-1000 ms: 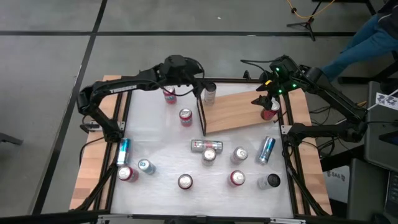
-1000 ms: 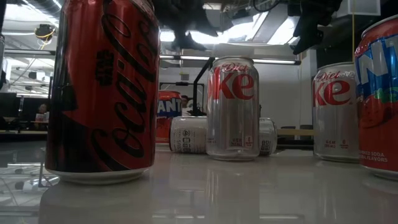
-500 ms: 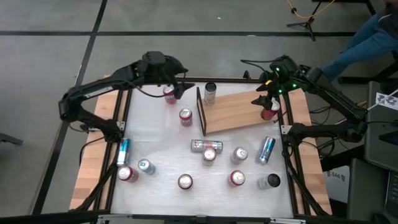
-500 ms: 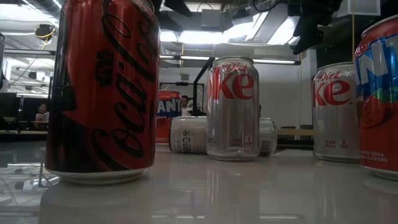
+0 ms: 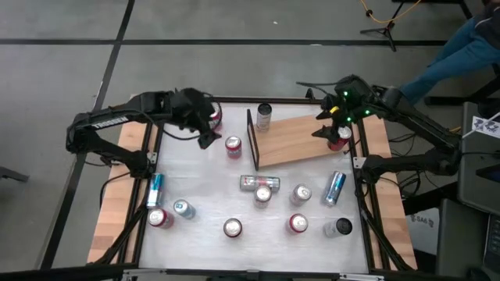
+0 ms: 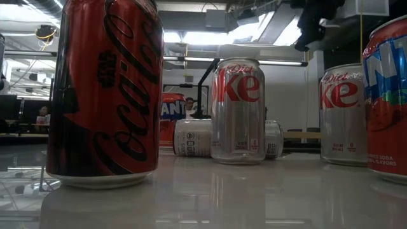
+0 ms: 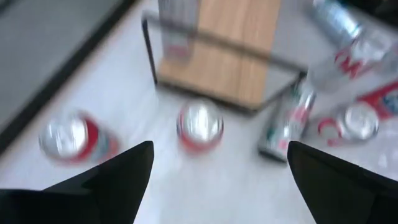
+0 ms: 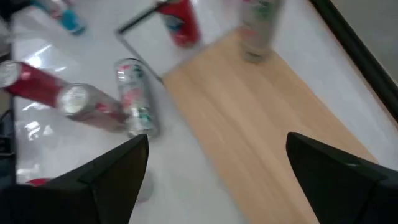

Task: Place canned beverage on shelf
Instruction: Put the middle blue white soda can on the shelf

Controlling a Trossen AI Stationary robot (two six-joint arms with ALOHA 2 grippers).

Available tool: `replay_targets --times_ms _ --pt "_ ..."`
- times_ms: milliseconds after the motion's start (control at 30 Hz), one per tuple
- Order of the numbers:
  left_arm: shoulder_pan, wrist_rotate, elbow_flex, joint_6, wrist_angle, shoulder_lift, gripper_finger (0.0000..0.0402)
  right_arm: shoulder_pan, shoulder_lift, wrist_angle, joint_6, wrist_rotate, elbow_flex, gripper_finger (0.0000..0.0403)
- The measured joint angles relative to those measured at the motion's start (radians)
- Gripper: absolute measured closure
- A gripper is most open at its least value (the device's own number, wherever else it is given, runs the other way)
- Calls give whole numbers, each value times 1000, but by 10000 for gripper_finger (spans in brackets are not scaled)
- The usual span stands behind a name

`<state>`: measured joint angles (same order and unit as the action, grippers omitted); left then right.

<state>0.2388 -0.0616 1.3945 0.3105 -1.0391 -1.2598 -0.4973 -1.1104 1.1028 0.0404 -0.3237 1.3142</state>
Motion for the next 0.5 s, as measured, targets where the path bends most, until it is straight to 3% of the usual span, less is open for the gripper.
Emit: replay_targets --times_ms 233,500 --pt "-152 0 0 159 -126 0 39 193 -7 -57 -25 97 1 33" --pt "-368 -1 0 516 -160 -1 39 371 -7 -70 -161 234 1 33"
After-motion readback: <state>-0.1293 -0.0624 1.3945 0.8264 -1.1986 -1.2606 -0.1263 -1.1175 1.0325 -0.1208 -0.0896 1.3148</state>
